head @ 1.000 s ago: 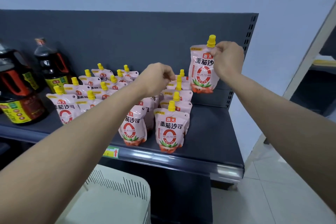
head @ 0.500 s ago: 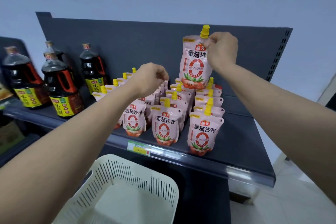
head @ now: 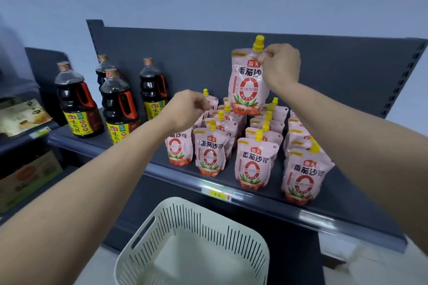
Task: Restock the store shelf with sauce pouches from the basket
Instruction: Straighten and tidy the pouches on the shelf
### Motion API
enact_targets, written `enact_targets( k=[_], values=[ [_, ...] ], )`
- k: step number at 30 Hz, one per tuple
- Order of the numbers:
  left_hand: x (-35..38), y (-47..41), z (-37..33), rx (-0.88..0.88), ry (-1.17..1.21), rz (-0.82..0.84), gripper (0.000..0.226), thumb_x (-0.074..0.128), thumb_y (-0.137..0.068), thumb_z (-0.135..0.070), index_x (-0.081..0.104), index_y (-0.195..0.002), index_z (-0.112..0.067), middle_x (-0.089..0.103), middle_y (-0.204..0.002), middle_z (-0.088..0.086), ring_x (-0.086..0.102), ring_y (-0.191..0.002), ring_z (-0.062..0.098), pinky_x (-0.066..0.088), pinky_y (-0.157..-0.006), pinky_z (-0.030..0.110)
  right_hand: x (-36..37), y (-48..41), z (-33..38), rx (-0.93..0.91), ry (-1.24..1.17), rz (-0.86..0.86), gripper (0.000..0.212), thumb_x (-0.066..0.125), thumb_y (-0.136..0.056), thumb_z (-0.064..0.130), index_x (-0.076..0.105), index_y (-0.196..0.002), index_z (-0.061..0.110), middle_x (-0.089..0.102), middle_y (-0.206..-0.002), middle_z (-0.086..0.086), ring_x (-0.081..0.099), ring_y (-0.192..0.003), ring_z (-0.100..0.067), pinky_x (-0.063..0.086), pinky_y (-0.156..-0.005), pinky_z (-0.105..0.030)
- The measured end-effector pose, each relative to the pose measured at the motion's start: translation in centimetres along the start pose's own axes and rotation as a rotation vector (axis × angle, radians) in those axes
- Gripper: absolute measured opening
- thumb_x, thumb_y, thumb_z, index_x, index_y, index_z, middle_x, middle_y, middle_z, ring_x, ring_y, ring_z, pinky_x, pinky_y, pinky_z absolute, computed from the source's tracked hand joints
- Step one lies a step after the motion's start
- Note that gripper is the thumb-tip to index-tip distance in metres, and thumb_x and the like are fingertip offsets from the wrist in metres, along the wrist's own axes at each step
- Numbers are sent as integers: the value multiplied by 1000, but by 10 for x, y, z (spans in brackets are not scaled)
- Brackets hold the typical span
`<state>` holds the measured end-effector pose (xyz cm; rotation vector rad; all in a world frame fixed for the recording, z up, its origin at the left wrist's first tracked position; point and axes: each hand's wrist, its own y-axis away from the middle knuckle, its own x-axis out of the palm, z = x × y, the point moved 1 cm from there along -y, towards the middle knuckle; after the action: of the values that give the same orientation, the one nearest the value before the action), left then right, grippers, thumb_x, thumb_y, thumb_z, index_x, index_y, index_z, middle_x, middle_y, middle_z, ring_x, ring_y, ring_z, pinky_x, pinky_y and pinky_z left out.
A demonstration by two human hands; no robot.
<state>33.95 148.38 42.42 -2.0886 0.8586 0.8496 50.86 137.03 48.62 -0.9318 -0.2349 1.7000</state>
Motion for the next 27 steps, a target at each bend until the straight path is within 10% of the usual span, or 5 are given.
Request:
enact_targets(
  k=[27],
  values=[
    [-8, -49, 108, -193, -16, -4, 22, 49, -88, 0, 66, -101, -5, 67, -105, 11, 58, -85, 19, 45, -74, 25, 117, -33, 25, -14, -69, 47, 19, 56, -93, 19, 72, -89, 11, 72, -91, -6, 65, -83, -20, 56, -74, -34]
  ],
)
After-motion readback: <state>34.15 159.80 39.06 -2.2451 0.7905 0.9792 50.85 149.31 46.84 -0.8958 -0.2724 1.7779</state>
